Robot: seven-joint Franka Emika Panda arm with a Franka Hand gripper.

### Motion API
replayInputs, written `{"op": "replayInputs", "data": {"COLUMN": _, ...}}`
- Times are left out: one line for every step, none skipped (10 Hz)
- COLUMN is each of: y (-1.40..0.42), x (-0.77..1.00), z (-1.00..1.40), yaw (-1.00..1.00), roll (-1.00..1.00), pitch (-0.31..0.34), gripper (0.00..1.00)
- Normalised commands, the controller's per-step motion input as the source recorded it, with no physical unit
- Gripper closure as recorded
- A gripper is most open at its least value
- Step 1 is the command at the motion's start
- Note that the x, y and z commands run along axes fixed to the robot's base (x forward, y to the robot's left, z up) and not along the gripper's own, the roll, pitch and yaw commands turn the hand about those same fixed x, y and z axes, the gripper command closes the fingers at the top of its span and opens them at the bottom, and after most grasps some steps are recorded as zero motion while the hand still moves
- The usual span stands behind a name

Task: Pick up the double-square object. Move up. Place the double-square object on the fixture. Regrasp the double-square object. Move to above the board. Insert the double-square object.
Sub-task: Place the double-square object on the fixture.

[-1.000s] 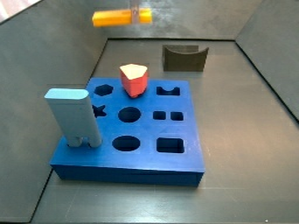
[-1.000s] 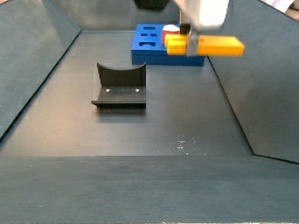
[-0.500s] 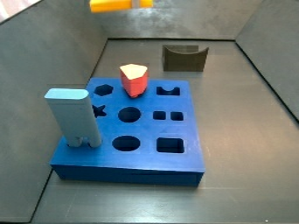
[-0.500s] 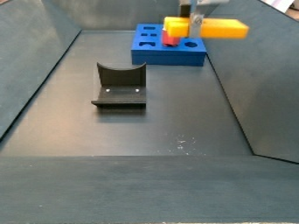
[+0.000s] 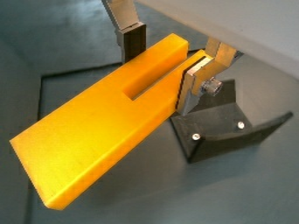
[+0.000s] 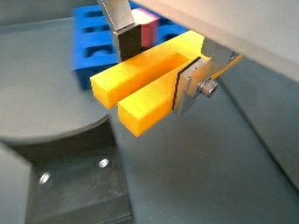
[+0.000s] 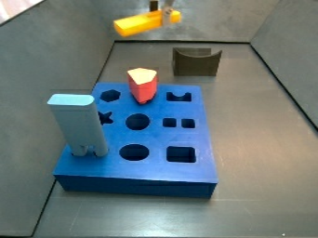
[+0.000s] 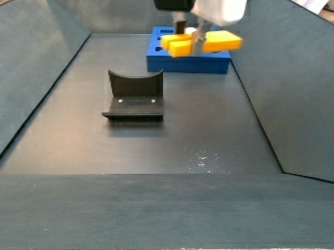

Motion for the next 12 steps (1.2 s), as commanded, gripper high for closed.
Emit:
{"op": "replayInputs", "data": {"y": -0.08, "x": 1.00, "z": -0.19, "yaw": 1.00, "roll": 0.07, "pitch": -0.052, "gripper": 1.00}}
{"op": "replayInputs", "data": {"y": -0.07, "x": 1.00, "z": -0.16, "yaw": 1.00, "roll": 0.08, "pitch": -0.050, "gripper": 1.00}}
{"op": "replayInputs", "data": {"y": -0.06, "x": 1.00, "z": -0.15, "yaw": 1.00, "roll": 0.08, "pitch": -0.047, "gripper": 1.00}}
{"op": "replayInputs", "data": {"y": -0.05, "x": 0.92, "z": -0.11, "yaw": 1.00, "roll": 0.10, "pitch": -0.045, "gripper": 1.00}}
{"op": "replayInputs", "data": {"y": -0.04, "x": 0.85, "z": -0.09, "yaw": 1.00, "roll": 0.11, "pitch": -0.044, "gripper": 1.00}}
{"op": "replayInputs", "data": {"y": -0.03, "x": 0.70, "z": -0.06, "yaw": 1.00, "roll": 0.12, "pitch": -0.040, "gripper": 1.00}}
{"op": "replayInputs", "data": {"y": -0.02, "x": 0.59, "z": -0.05, "yaw": 1.00, "roll": 0.13, "pitch": -0.036, "gripper": 1.00}}
{"op": "replayInputs", "data": {"y": -0.02, "x": 0.44, "z": -0.05, "yaw": 1.00, "roll": 0.15, "pitch": -0.029, "gripper": 1.00}}
{"op": "replayInputs", "data": {"y": 0.72, "x": 0.67, "z": 0.80, "yaw": 1.00, "roll": -0.85, "pitch": 0.135, "gripper": 1.00}}
{"op": "replayInputs", "data": {"y": 0.65, "x": 0.46, "z": 0.73, "yaw": 0.92, "roll": -1.00, "pitch": 0.194, "gripper": 1.00}}
{"op": "replayInputs", "data": {"y": 0.54, "x": 0.36, "z": 0.60, "yaw": 0.84, "roll": -1.00, "pitch": 0.221, "gripper": 1.00}}
{"op": "replayInputs", "data": {"y": 0.30, "x": 0.17, "z": 0.32, "yaw": 0.72, "roll": -1.00, "pitch": 0.276, "gripper": 1.00}}
